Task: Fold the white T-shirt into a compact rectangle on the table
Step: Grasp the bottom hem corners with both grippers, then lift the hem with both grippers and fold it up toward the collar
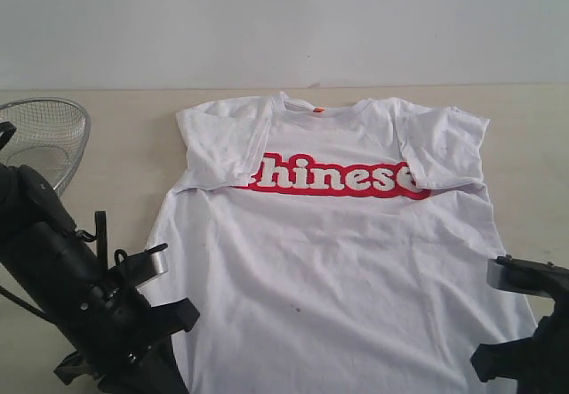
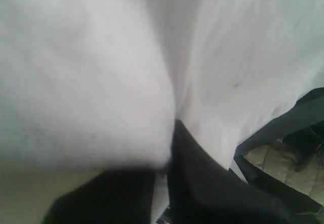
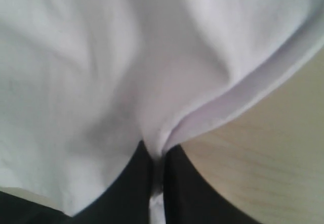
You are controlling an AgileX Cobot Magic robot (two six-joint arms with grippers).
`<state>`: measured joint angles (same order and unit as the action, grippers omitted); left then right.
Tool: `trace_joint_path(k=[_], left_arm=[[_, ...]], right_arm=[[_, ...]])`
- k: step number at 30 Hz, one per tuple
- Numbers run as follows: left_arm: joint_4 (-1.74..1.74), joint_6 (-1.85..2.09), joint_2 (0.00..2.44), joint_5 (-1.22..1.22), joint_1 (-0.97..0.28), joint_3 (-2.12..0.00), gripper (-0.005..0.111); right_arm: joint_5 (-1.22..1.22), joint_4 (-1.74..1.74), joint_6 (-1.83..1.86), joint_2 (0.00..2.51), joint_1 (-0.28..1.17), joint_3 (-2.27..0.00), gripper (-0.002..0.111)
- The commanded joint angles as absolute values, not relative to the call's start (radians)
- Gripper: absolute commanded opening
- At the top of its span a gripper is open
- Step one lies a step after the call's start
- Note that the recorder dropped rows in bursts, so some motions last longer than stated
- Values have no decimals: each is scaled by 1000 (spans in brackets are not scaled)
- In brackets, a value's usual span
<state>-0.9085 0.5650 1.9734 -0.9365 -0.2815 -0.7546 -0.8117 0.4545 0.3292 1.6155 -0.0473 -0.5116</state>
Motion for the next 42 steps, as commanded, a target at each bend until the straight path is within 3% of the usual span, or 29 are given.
trace_joint_path(k=[1,19,31,42], left_arm=[[-874,589,1983,-836,-289,-746,5],[-877,564,1664,-888,-289,-746,5],[-870,510,1488,-928,-291,-692,5],[-879,432,1177,-977,-291,-558,5]], right_arm=[[-817,506,375,1576,-50,-524,0],[-882,802,577,1334,-50,-563,0],[-966,789,519,1150,-50,-563,0],[-1134,712,377,876,-50,-559,0]])
